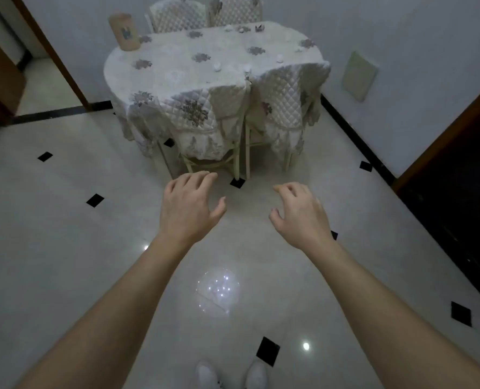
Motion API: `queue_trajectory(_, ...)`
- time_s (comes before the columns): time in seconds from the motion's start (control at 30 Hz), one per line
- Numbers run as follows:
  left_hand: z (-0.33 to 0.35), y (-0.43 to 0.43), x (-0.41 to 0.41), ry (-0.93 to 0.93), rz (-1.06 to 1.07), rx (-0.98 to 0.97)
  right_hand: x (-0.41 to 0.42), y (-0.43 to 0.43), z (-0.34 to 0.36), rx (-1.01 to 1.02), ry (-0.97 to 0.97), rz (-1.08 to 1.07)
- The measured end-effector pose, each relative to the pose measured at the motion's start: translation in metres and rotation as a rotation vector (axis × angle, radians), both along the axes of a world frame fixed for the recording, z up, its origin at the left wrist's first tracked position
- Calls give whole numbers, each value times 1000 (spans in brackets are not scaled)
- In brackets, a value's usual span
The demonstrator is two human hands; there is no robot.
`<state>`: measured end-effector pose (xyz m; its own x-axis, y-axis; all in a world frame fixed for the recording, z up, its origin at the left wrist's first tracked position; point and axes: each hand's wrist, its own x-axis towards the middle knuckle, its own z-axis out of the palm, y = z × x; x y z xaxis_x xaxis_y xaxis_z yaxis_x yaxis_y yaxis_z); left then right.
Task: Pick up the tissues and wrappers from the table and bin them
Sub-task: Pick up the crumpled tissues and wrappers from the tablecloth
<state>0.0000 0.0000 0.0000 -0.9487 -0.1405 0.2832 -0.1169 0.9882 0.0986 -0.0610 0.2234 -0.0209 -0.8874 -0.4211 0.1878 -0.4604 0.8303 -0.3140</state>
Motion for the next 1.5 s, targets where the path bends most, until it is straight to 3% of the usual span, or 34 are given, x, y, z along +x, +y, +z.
queue_trajectory(0.6,9,-4,-98,61,-19,-32,-102,-3,6,-36,56,-25)
queue_trajectory(1.23,3,-122,-359,25,-88,7,-344,-119,4,-52,17,-151)
queue_trajectory(1.5,-13,-134,-454,-21,-99,27,-435,-129,-9,-40,-27,-154)
